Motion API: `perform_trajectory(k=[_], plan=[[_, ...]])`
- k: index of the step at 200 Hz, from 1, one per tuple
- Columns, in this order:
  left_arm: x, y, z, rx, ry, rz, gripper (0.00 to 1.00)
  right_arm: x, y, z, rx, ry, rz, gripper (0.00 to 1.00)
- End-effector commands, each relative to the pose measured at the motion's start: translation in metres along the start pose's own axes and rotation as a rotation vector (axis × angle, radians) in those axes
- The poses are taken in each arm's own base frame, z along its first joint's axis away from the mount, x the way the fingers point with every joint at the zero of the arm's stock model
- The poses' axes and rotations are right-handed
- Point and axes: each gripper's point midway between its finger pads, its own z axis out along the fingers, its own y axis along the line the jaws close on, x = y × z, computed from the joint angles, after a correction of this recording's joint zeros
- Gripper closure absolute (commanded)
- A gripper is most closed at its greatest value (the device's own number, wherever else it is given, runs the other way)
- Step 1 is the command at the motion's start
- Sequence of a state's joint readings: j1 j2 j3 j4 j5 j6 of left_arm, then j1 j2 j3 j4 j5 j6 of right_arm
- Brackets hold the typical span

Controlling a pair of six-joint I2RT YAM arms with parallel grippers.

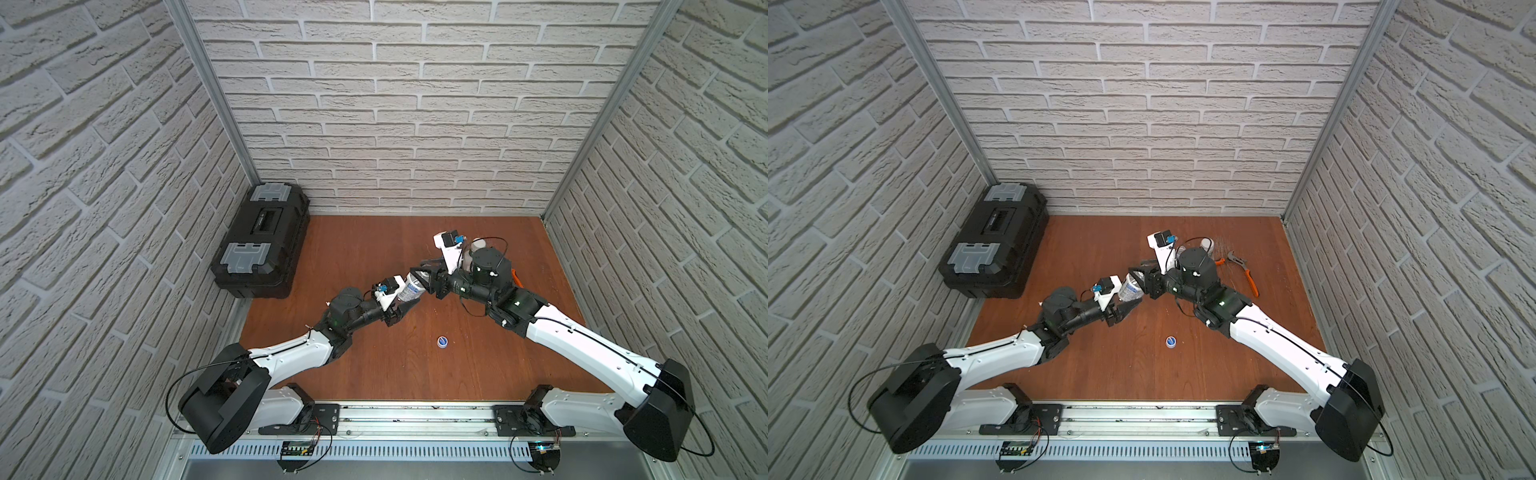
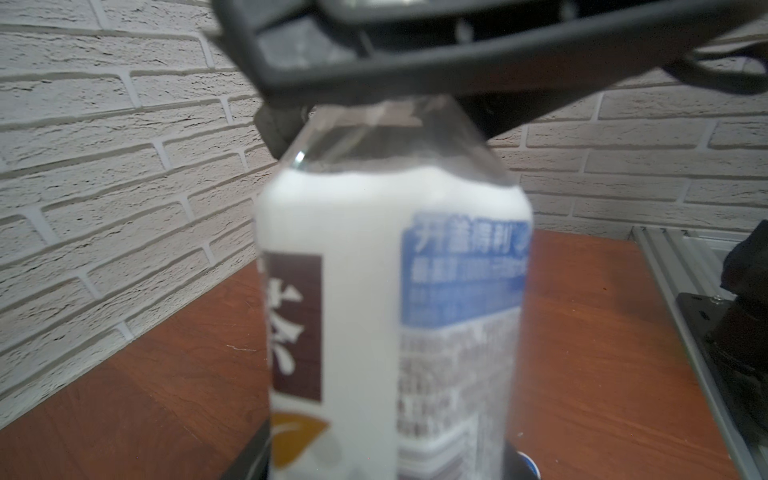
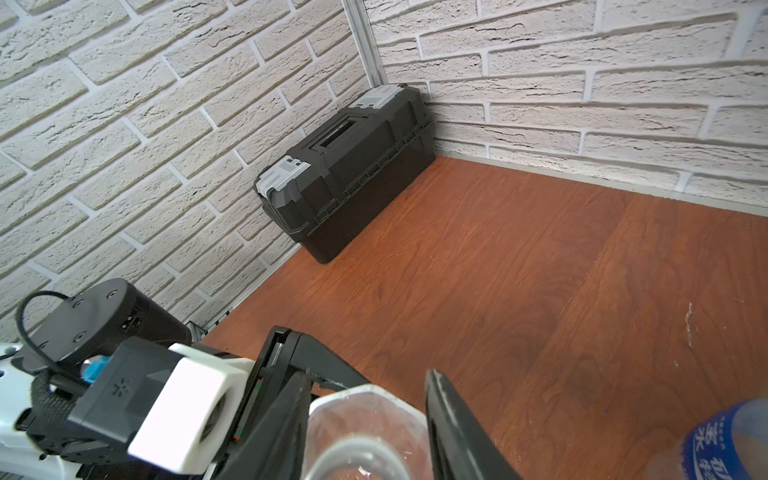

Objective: Screw on the bottle caps
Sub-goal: Place the plastic bottle at the center of the board.

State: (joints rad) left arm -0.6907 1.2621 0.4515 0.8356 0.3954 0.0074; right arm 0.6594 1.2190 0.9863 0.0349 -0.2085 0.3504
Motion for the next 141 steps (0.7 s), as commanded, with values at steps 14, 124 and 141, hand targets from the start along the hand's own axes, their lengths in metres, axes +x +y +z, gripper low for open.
perform_trajectory(k=[14, 124, 141], plan=[[-0.026, 0.001, -0.005, -0.014, -0.086, 0.048, 0.42, -0.003, 0.000, -0.002, 0.009, -0.039, -0.020, 0.73], [0.045, 0.066, -0.051, -0.421, 0.167, -0.121, 0.02, 0.014, -0.033, 0.036, 0.177, 0.089, -0.327, 0.86], [0.059, 0.096, -0.066, -0.566, 0.216, -0.283, 0.02, 0.024, -0.041, 0.050, 0.192, 0.114, -0.346, 0.86]])
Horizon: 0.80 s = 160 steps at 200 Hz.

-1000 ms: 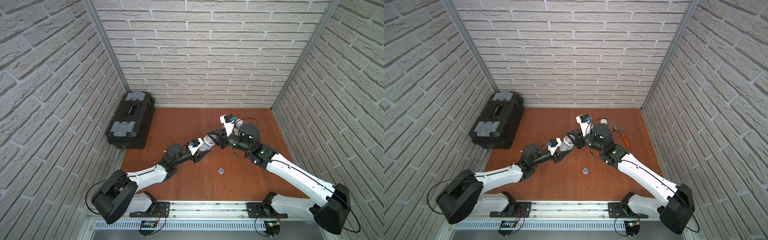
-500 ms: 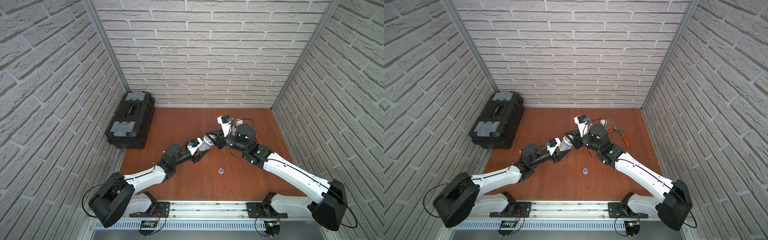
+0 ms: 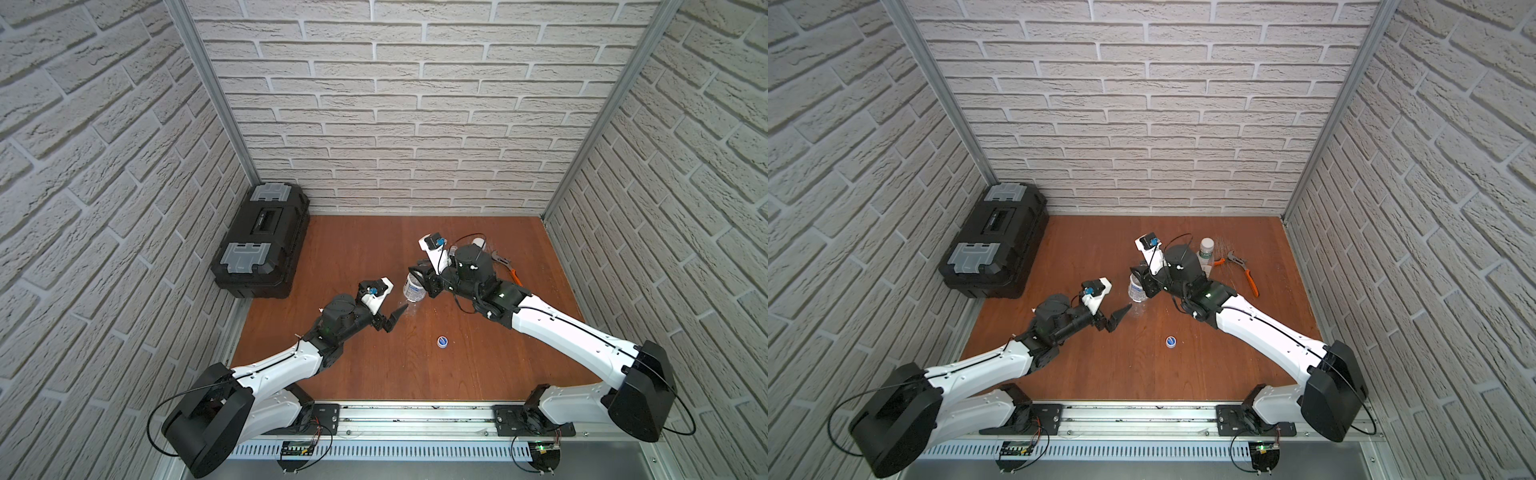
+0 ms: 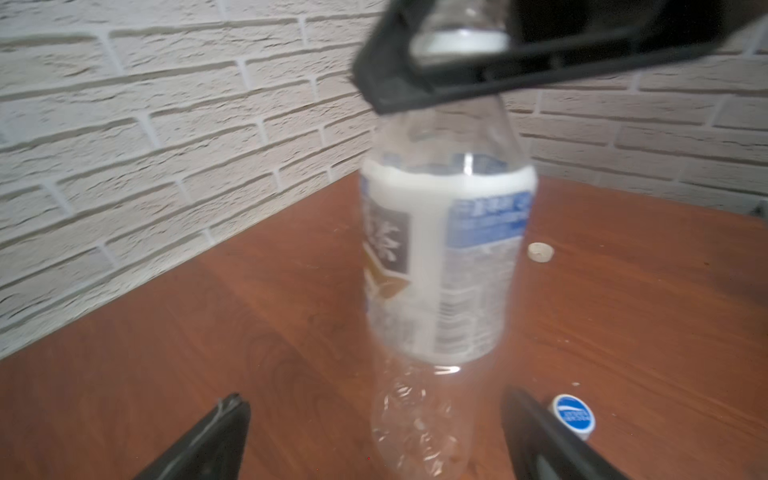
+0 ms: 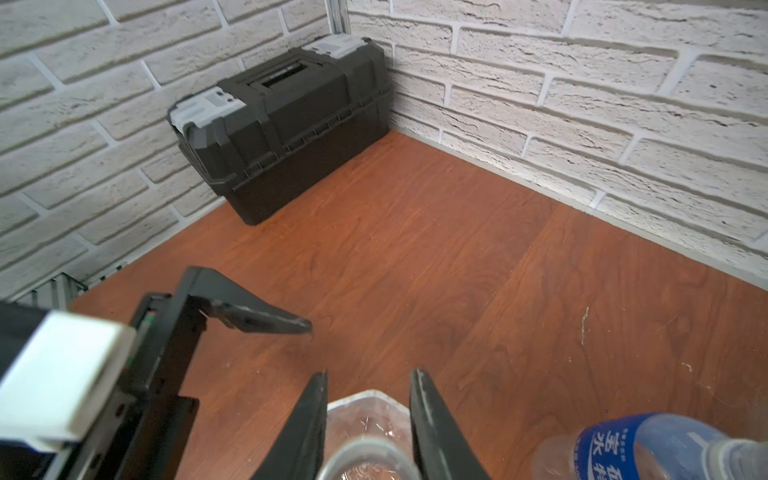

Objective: Screw on the bottle caps
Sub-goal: Place the plastic bottle at the center of the board.

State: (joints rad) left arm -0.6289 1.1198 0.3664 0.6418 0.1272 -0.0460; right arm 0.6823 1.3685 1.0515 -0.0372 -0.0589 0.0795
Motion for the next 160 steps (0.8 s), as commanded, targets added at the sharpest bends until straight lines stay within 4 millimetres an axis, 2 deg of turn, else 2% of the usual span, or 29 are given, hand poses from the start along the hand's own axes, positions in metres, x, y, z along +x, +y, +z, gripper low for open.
perform_trajectory(k=[1, 15, 37, 63, 84, 115, 160], plan=[[0.013, 0.054, -0.007, -0.247, 0.069, -0.208, 0.02, -0.005, -0.006, 0.016, 0.045, -0.016, -0.086, 0.86], [0.019, 0.071, -0.009, -0.295, 0.090, -0.311, 0.02, 0.001, -0.007, 0.026, 0.047, -0.016, -0.092, 0.86], [0.015, 0.083, -0.019, -0.356, 0.037, -0.342, 0.02, 0.013, -0.009, 0.035, 0.053, -0.002, -0.104, 0.85], [0.010, 0.088, -0.025, -0.379, 0.027, -0.328, 0.02, 0.028, -0.007, 0.037, 0.039, 0.030, -0.100, 0.83], [0.011, 0.087, -0.024, -0.375, 0.048, -0.314, 0.02, 0.032, -0.004, 0.031, 0.029, 0.017, -0.095, 0.79], [0.008, 0.087, -0.024, -0.368, 0.037, -0.314, 0.02, 0.031, -0.002, 0.027, 0.022, 0.011, -0.107, 0.56], [0.006, 0.083, -0.021, -0.345, 0.042, -0.316, 0.02, 0.028, -0.004, 0.021, 0.032, -0.001, -0.102, 0.38]])
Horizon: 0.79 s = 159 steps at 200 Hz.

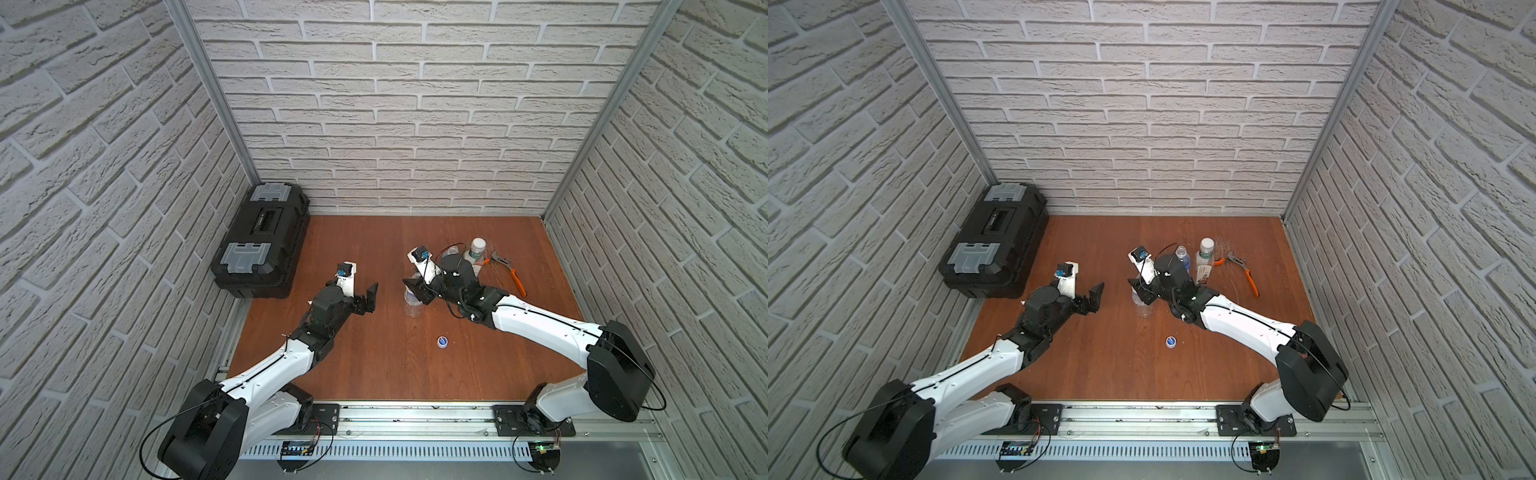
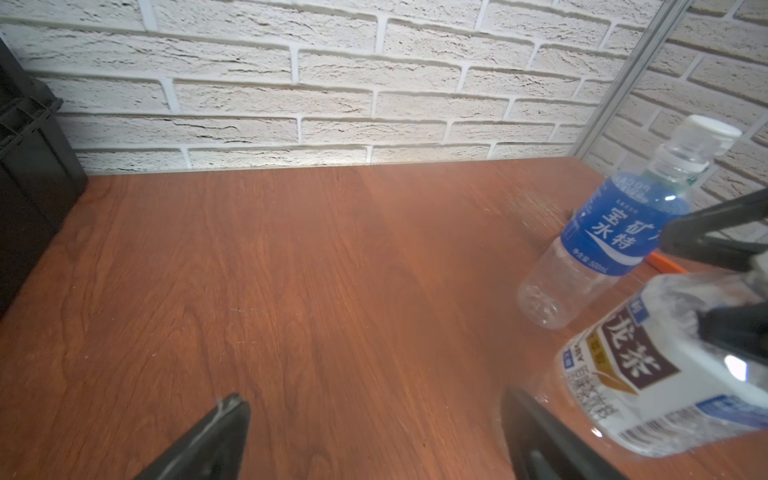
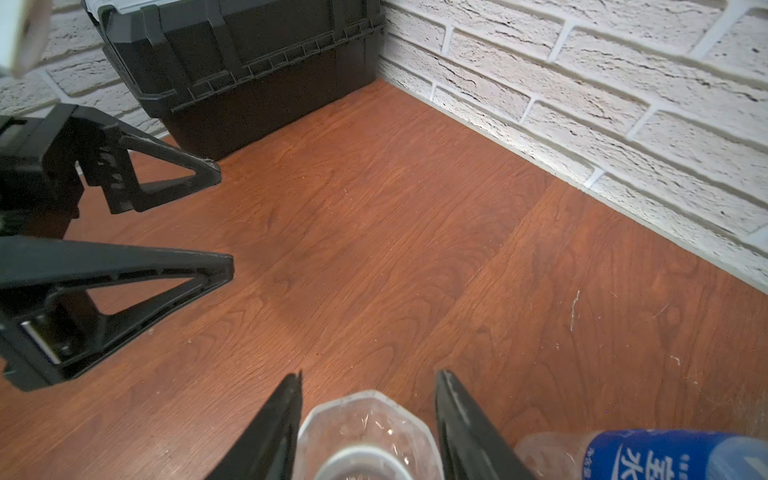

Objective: Screw on the bottle caps
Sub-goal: Place the plastic bottle at the center of the board.

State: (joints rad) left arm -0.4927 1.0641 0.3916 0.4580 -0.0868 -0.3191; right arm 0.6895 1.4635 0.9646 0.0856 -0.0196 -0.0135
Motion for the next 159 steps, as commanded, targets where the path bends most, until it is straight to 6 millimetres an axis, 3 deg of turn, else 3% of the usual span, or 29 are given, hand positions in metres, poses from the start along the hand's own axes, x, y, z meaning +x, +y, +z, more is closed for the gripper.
perform_trajectory(k=[1, 34, 48, 68, 100, 125, 144, 159], plan=[[-0.017, -0.003, -0.001, 0.015, -0.042, -0.018, 0.02, -0.016, 0.002, -0.013, 0.003, -0.060, -0.006, 0.38], [-0.022, -0.006, -0.001, 0.025, -0.045, -0.019, 0.02, -0.021, -0.003, -0.032, 0.034, -0.041, -0.006, 0.20], [-0.023, -0.008, -0.001, 0.038, -0.037, -0.019, 0.02, -0.021, -0.010, -0.050, 0.068, -0.025, 0.003, 0.15], [-0.025, -0.015, 0.000, 0.072, -0.028, -0.015, 0.02, -0.004, -0.030, -0.085, 0.165, 0.053, 0.036, 0.13], [-0.031, -0.036, -0.003, 0.167, -0.057, 0.011, 0.02, 0.051, -0.081, -0.143, 0.360, 0.191, 0.184, 0.17], [-0.032, -0.043, -0.004, 0.200, -0.070, 0.019, 0.02, 0.108, -0.124, -0.177, 0.513, 0.314, 0.413, 0.31], [-0.031, -0.043, -0.005, 0.201, -0.068, 0.023, 0.02, 0.149, -0.150, -0.190, 0.630, 0.395, 0.555, 0.37], [-0.032, -0.045, -0.006, 0.206, -0.065, 0.026, 0.02, 0.181, -0.164, -0.188, 0.662, 0.447, 0.687, 0.43]])
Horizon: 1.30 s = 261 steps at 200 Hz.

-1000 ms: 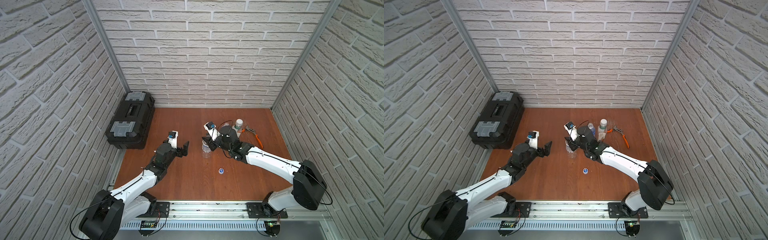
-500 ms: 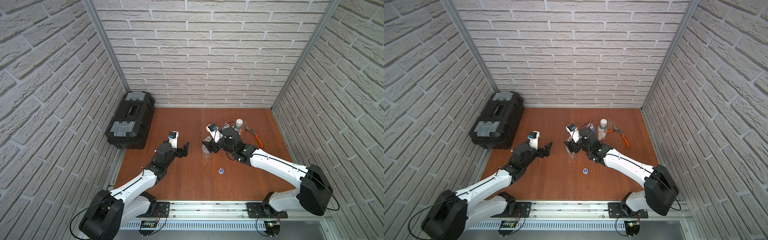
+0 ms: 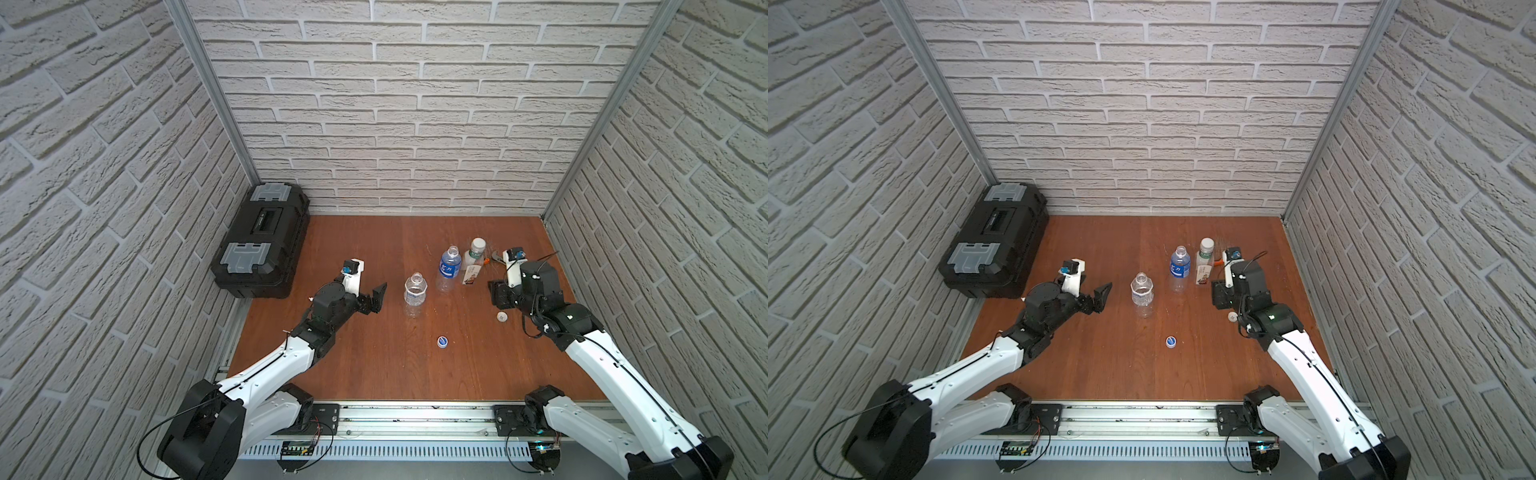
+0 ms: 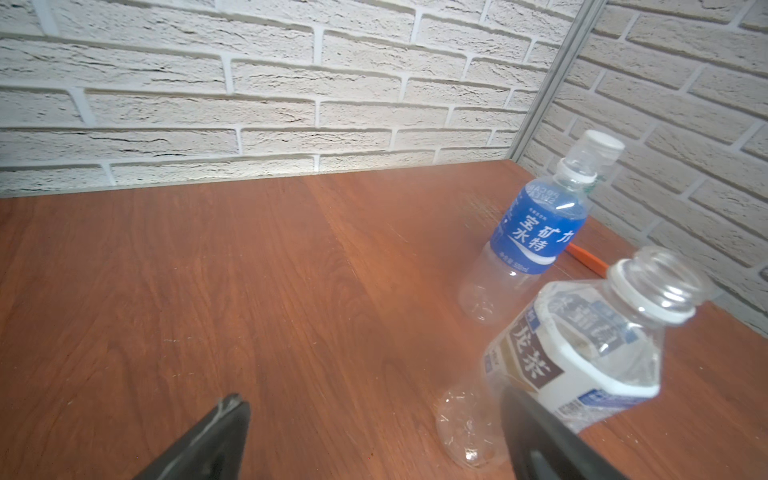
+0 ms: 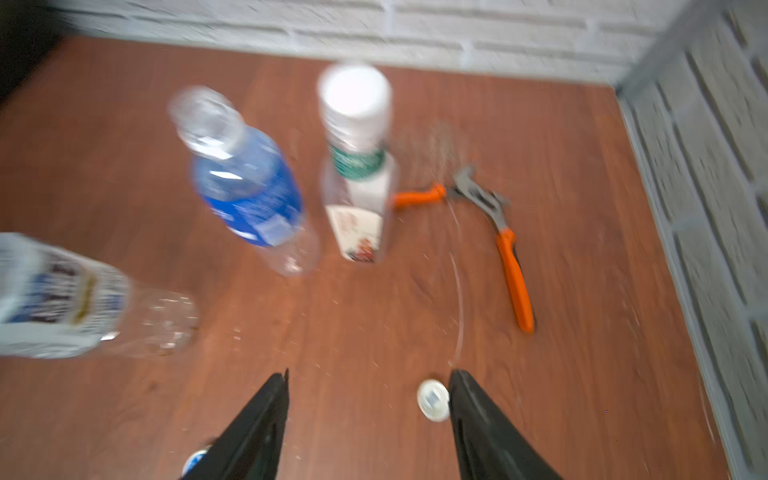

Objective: Screw on the bottle caps
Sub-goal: Place the plastic bottle at the center of the board, then adjust the bottle cap at the center of the board.

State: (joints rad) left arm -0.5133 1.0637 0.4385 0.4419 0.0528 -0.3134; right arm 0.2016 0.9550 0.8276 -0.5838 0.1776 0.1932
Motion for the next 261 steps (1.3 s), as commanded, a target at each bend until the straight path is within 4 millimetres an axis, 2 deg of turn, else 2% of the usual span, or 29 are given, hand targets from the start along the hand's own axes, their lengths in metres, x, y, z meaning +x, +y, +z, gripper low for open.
perform_trajectory(k=[1, 22, 42, 64, 89, 125, 163, 201, 220, 242, 261], plan=[[-0.018, -0.011, -0.002, 0.044, -0.060, 0.020, 0.02, 0.053, -0.031, 0.026, 0.079, 0.207, 0.176, 0.43], [-0.019, -0.012, -0.004, 0.047, -0.051, 0.036, 0.02, 0.074, -0.045, 0.052, 0.092, 0.305, 0.299, 0.50], [-0.020, -0.012, -0.006, 0.047, -0.058, 0.050, 0.02, 0.081, -0.046, 0.071, 0.082, 0.376, 0.322, 0.54], [-0.017, -0.017, -0.006, 0.076, -0.069, 0.083, 0.02, 0.084, -0.048, 0.089, 0.043, 0.424, 0.368, 0.65], [-0.017, -0.020, -0.007, 0.095, -0.075, 0.095, 0.02, 0.090, -0.054, 0.100, 0.040, 0.448, 0.401, 0.70], [-0.014, -0.019, -0.004, 0.092, -0.069, 0.109, 0.02, 0.102, -0.056, 0.109, 0.047, 0.490, 0.404, 0.71], [-0.014, -0.020, -0.003, 0.098, -0.067, 0.108, 0.02, 0.103, -0.055, 0.115, 0.035, 0.495, 0.410, 0.73], [-0.017, -0.028, -0.007, 0.138, -0.098, 0.129, 0.02, 0.109, -0.054, 0.119, 0.024, 0.522, 0.412, 0.89], [-0.022, -0.033, -0.015, 0.162, -0.145, 0.150, 0.02, 0.112, -0.051, 0.119, 0.012, 0.532, 0.426, 0.93], [-0.032, -0.045, -0.029, 0.210, -0.229, 0.194, 0.02, 0.103, -0.043, 0.113, -0.043, 0.492, 0.448, 0.94], [-0.042, -0.062, -0.042, 0.256, -0.279, 0.262, 0.02, 0.079, -0.024, 0.096, -0.168, 0.414, 0.465, 0.97]])
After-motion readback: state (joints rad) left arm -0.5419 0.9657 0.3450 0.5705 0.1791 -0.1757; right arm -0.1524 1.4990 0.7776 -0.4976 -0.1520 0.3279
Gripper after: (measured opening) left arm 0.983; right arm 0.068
